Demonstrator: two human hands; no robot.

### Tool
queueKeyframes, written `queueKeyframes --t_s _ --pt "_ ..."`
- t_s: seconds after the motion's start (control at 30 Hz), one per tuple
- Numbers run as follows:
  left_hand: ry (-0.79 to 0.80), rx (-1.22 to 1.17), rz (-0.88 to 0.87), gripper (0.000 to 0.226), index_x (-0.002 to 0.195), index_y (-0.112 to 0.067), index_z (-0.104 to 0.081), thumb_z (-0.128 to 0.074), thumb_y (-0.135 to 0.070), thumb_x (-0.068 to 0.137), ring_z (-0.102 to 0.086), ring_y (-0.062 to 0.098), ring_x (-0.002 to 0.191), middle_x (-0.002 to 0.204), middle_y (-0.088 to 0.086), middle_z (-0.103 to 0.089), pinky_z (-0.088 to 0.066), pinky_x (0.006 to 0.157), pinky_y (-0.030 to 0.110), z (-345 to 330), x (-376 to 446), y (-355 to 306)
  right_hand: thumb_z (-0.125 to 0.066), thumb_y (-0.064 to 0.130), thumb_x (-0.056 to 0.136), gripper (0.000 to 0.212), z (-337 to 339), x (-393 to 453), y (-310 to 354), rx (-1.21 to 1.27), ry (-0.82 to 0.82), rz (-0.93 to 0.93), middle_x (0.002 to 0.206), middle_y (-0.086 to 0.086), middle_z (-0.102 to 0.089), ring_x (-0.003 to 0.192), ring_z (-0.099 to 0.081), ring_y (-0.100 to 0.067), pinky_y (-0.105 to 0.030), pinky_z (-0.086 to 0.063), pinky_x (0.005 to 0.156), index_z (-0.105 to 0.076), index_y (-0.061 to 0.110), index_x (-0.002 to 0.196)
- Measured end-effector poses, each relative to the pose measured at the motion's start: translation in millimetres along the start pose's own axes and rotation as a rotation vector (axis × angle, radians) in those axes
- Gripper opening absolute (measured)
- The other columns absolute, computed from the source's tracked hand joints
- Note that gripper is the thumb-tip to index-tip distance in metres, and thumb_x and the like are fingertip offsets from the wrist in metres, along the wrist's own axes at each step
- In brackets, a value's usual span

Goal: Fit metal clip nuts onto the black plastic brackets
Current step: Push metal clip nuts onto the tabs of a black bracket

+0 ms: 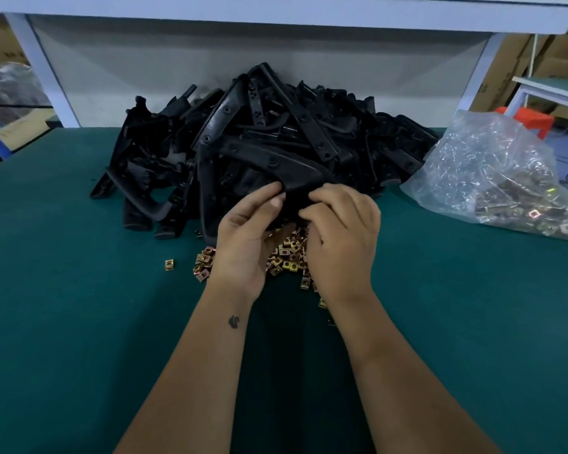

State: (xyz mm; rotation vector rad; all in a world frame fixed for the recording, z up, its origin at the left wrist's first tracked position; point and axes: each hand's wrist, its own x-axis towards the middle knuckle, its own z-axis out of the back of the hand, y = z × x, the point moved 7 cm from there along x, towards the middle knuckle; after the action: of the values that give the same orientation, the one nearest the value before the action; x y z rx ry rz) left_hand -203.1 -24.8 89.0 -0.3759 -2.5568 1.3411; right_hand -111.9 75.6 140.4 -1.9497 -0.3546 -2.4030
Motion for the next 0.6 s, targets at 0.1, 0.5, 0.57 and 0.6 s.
queueKeyframes --t_s 0.1,0.5,0.57,0.6 --pt "-0.018 0.048 -0.033 0.028 0.078 -0.015 -0.073 -0.058 0.003 0.093 -0.067 0.007 0.071 0.074 -0.003 -0.071 -0.056 0.066 0.021 -1.5 -0.6 -0.5 -0.064 -0.012 0.075 0.025 5.8 2.1 -3.0 -0.040 -0.063 -0.082 0.099 -0.008 -0.071 0.107 -0.049 -0.021 -0.037 -0.039 0.087 -0.073 0.010 0.070" --pt "0.065 -0.004 0.114 0.039 0.133 -0.006 -0.058 -0.053 -0.011 0.094 -0.066 0.016 0.096 0.110 0.007 -0.069 -0.058 0.079 0.030 -11.0 -4.6 9.4 -0.053 -0.010 0.083 0.032 -12.2 -5.4 -32.3 0.408 0.213 -0.534 0.092 0.009 -0.067 0.090 -0.061 0.002 -0.009 -0.043 0.080 -0.074 0.013 0.089" --pt "0.096 0.001 0.104 0.046 0.131 -0.005 -0.060 -0.058 -0.017 0.086 -0.062 0.027 0.119 0.126 0.014 -0.066 -0.053 0.099 0.040 -12.8 -4.9 7.6 -0.051 -0.007 0.084 0.035 -19.8 -10.3 -35.4 0.512 0.299 -0.656 0.094 0.013 -0.069 0.093 -0.063 0.002 -0.009 -0.044 0.081 -0.076 0.015 0.093" --pt "0.107 0.003 0.103 0.048 0.132 -0.005 -0.059 -0.058 -0.016 0.086 -0.057 0.030 0.127 0.132 0.015 -0.064 -0.047 0.106 0.045 -13.5 -5.3 6.9 -0.052 -0.005 0.086 0.034 -24.2 -13.1 -35.6 0.566 0.337 -0.718 0.096 0.013 -0.069 0.094 -0.063 0.002 -0.009 -0.045 0.082 -0.076 0.017 0.094"
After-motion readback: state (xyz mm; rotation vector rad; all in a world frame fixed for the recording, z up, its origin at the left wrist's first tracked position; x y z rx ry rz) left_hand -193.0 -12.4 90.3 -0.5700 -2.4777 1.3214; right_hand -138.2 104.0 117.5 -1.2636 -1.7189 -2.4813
